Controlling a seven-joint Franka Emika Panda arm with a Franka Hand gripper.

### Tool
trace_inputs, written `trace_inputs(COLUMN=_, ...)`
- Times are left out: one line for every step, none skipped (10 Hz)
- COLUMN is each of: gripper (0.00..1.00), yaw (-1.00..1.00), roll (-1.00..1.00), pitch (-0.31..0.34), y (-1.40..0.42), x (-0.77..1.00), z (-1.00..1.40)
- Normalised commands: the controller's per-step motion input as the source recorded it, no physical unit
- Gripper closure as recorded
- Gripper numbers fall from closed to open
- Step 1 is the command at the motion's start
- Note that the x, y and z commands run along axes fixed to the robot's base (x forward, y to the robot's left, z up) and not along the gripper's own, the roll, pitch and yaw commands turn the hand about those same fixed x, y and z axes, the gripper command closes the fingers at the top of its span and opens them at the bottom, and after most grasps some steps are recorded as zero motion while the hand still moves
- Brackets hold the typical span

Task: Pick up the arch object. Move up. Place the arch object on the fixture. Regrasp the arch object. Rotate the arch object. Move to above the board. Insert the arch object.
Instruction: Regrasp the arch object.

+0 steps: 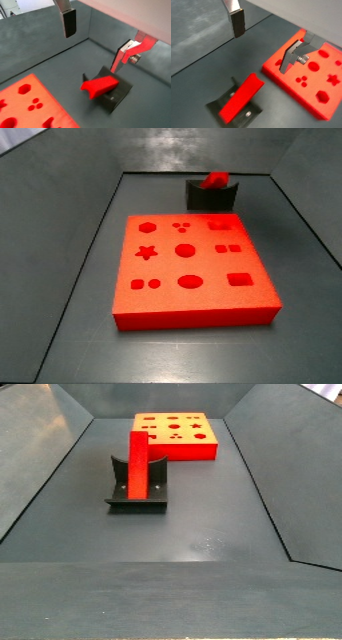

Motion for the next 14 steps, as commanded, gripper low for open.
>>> trace_inputs(gripper=0.00, yaw=0.03, roll=1.00, pitch=0.015, y=-0.02, x=0.01, z=0.00)
trace_inputs(gripper=0.00, yaw=0.03, roll=1.00, pitch=0.023, y=-0.01, x=0.02, z=0.00)
trace_inputs(gripper=0.00, yaw=0.03, roll=1.00, pitch=0.033, y=-0.02, x=0.03, z=0.00)
trace_inputs(gripper=0.00, yaw=0.04, roll=1.00, pitch=0.045, y=-0.02, x=0.04, z=0.00)
trace_inputs(gripper=0.00, yaw=0.04, roll=1.00, pitch=0.063, y=-0.03, x=0.06, z=0.00)
trace_inputs(gripper=0.00, yaw=0.05, roll=1.00, pitch=0.074, y=-0.03, x=0.07, z=0.00)
trace_inputs(gripper=0.00, yaw=0.06, roll=1.00, pitch=0.108, y=-0.04, x=0.08, z=0.00)
trace_inputs(gripper=0.00, yaw=0.07, roll=1.00, pitch=0.124, y=-0.04, x=0.09, z=0.00)
trace_inputs(gripper=0.00, yaw=0.10, roll=1.00, pitch=0.159, y=-0.04, x=0.10, z=-0.01)
trace_inputs(gripper=0.00, yaw=0.13, roll=1.00, pitch=0.190, y=-0.05, x=0.10, z=0.00)
trace_inputs(gripper=0.00, yaw=0.16, roll=0.87, pitch=0.194, y=-0.05, x=0.10, z=-0.01)
trace_inputs(gripper=0.00, yaw=0.18, roll=0.61, pitch=0.169, y=-0.05, x=0.10, z=-0.01)
trace_inputs(gripper=0.00, yaw=0.20, roll=0.42, pitch=0.145, y=-0.05, x=0.10, z=-0.01)
trace_inputs(gripper=0.00, yaw=0.21, roll=0.27, pitch=0.116, y=-0.04, x=0.10, z=0.00)
